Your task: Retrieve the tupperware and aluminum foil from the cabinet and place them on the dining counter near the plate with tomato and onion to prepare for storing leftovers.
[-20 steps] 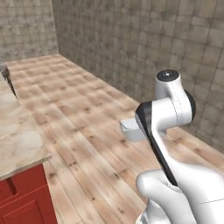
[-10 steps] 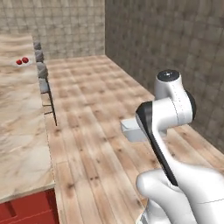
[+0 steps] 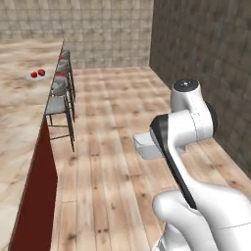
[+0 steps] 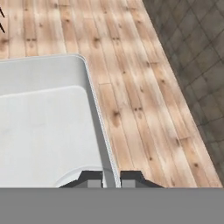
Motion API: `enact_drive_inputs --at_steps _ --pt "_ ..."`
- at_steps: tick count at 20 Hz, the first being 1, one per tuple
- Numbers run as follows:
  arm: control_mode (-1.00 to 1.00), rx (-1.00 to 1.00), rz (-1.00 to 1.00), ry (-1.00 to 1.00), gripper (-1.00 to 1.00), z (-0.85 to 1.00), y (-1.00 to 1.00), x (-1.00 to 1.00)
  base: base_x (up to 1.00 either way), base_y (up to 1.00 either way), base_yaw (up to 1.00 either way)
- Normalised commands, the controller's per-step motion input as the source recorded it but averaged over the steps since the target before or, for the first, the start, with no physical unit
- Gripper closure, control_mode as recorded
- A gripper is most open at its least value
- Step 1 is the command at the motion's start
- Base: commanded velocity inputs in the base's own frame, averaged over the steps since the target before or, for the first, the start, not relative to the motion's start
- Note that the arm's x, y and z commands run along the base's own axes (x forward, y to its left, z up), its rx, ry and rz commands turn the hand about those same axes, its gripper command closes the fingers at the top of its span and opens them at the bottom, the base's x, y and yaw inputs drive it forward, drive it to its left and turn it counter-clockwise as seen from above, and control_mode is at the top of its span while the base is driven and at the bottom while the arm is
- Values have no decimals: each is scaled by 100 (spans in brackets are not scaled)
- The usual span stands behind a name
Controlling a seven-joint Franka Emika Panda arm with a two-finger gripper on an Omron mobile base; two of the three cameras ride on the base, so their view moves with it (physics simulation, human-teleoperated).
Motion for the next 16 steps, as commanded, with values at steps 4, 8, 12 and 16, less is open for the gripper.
enact_drive_inputs --at_steps 4,8,12,16 --pt "100 0 0 0 100 0 0 0 98 -96 30" --pt "100 0 0 0 100 0 0 0 100 -71 35" --pt "100 0 0 0 100 0 0 0 100 -40 44" --pt "100 0 0 0 100 0 0 0 100 -48 46"
